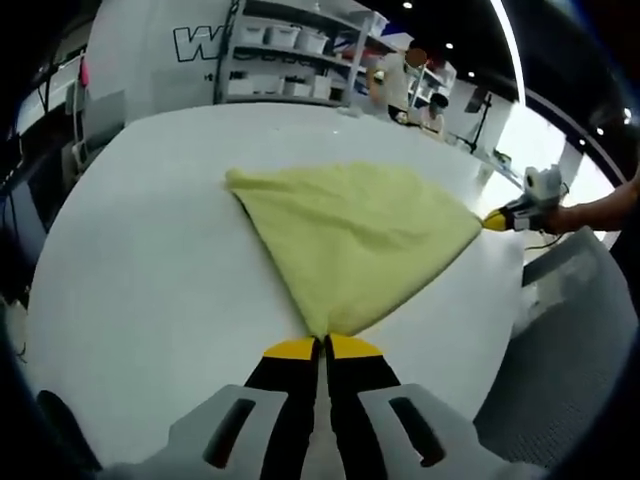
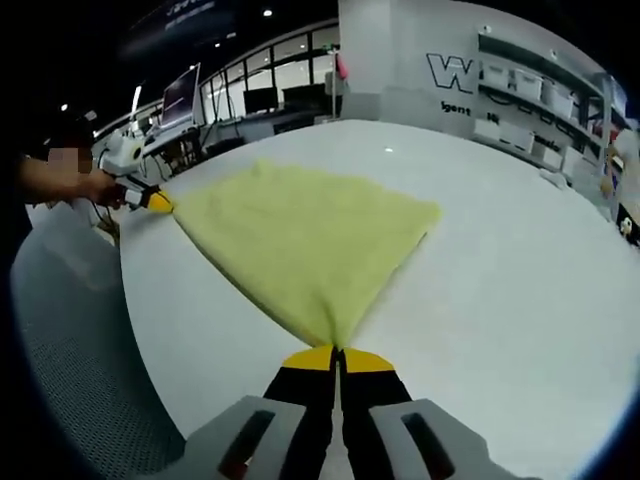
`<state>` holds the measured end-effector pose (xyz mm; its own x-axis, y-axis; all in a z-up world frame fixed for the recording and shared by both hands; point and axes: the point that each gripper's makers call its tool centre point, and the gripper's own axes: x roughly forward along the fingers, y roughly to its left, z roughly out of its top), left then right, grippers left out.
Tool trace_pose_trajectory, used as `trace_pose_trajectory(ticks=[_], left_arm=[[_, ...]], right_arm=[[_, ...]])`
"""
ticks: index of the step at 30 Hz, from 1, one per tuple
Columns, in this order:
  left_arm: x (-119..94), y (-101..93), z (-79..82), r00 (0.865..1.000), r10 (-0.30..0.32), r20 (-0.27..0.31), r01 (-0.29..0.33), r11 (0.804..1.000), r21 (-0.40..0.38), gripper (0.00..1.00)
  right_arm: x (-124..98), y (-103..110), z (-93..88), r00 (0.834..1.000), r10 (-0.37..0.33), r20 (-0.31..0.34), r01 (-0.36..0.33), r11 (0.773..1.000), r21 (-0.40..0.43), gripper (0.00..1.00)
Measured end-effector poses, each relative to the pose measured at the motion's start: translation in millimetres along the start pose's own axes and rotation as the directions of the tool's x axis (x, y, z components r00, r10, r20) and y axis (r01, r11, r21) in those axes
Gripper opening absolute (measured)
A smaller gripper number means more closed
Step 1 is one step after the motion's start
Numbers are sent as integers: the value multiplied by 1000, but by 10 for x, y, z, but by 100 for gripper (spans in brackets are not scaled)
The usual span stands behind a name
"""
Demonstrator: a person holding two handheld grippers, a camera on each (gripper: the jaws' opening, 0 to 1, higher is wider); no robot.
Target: Fold the garment on the visible template until the final outline fits inside the template.
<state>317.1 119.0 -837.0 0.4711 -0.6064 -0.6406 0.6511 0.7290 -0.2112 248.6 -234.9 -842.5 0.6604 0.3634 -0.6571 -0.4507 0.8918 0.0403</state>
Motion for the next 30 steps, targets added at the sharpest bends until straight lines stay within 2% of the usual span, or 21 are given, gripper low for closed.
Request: trace_pose_trajectory(ticks=[6, 10, 20, 26, 30], left_arm=[[8, -10, 1, 1000, 8, -4, -8, 1000, -7, 4], [9, -32, 12, 1000, 17, -11, -17, 1000, 18, 4], [-150, -19, 125, 998, 51, 24, -52, 998, 37, 5], [-269, -26, 227, 996, 70, 60, -73, 996, 48, 11], [-327, -60, 254, 995, 73, 71, -77, 995, 59, 14]], right_arm=[[2, 22, 5, 1000, -11, -12, 11, 1000, -3, 0], [3, 30, 31, 1000, -16, -22, 15, 999, -41, 0], [-155, -1, 260, 998, -34, 49, 36, 999, -38, 0], [-259, 34, 360, 996, -37, 83, 40, 999, -31, 6], [-328, 55, 382, 995, -35, 94, 37, 999, -26, 14]])
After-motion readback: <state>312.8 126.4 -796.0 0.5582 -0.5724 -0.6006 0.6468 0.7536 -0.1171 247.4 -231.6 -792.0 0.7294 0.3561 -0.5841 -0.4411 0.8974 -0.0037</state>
